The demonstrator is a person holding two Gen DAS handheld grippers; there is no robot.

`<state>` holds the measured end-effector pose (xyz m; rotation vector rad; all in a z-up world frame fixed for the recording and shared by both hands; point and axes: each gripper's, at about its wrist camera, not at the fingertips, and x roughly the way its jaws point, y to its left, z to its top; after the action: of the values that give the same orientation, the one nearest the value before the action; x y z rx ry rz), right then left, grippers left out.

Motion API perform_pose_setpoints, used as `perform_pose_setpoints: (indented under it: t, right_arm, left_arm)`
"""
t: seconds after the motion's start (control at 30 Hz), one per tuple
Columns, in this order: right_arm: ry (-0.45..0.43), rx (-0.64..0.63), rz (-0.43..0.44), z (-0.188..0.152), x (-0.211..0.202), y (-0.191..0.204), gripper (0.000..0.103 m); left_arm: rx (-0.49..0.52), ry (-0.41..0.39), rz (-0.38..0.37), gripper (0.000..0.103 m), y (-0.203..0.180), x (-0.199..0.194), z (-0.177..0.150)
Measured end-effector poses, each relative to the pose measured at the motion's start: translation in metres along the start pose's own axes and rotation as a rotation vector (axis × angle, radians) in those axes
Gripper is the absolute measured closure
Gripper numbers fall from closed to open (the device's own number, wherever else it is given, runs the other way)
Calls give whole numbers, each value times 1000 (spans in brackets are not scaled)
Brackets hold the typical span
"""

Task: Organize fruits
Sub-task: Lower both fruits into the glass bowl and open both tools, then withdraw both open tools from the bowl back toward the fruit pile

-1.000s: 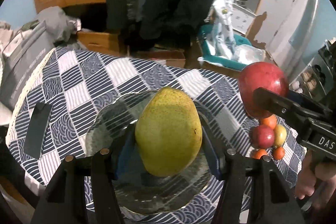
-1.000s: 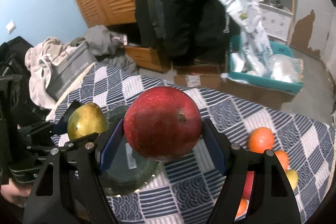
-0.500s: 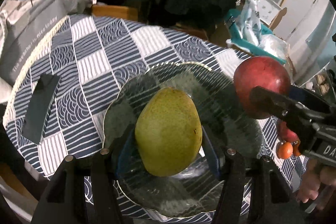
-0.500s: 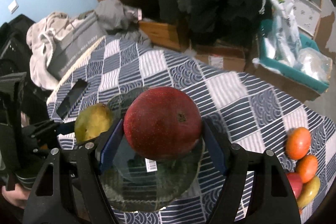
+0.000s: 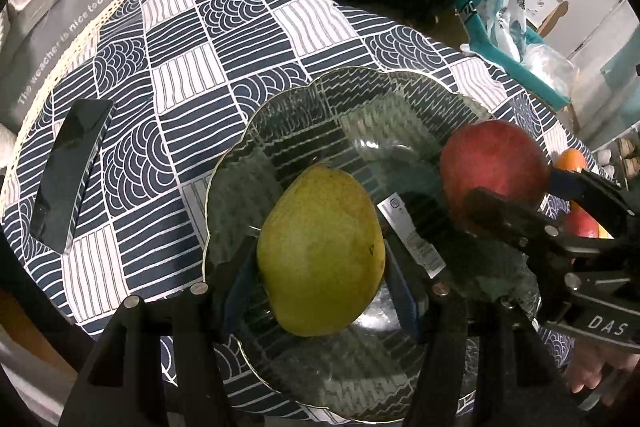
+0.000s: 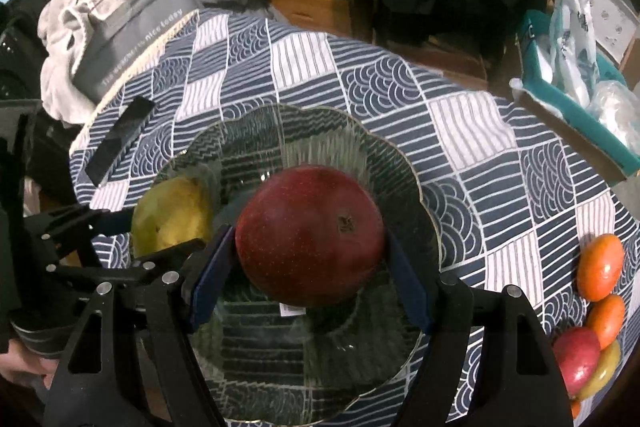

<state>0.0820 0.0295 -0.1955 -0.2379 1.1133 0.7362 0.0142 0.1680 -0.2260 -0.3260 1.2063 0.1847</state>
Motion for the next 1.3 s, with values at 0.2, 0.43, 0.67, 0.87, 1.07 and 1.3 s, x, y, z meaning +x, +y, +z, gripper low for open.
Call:
perform_pose_setpoints:
  t: [0.2, 0.43, 0.67, 0.87, 1.07, 1.3]
  right_arm:
    - [17, 1, -5, -2, 5, -1, 28]
    - [52, 20, -11, -3, 12, -5, 27]
    - [-19, 43, 17, 4, -10, -9, 29]
    - [-81, 73, 1, 9, -36, -14, 29]
    - [-141, 64, -61, 9, -65, -15, 25]
    - [-218, 60, -127, 3, -105, -18, 23]
  left_arm:
    - [-8, 38, 9, 40, 1, 8, -1]
    - [9, 11, 32, 34, -1, 7, 0]
    - [26, -17, 23, 24, -5, -8, 1]
    - [55, -68, 34, 24, -11, -30, 0]
    - [79, -126, 4, 23, -22, -56, 3]
    - [110, -174, -23, 23, -42, -76, 6]
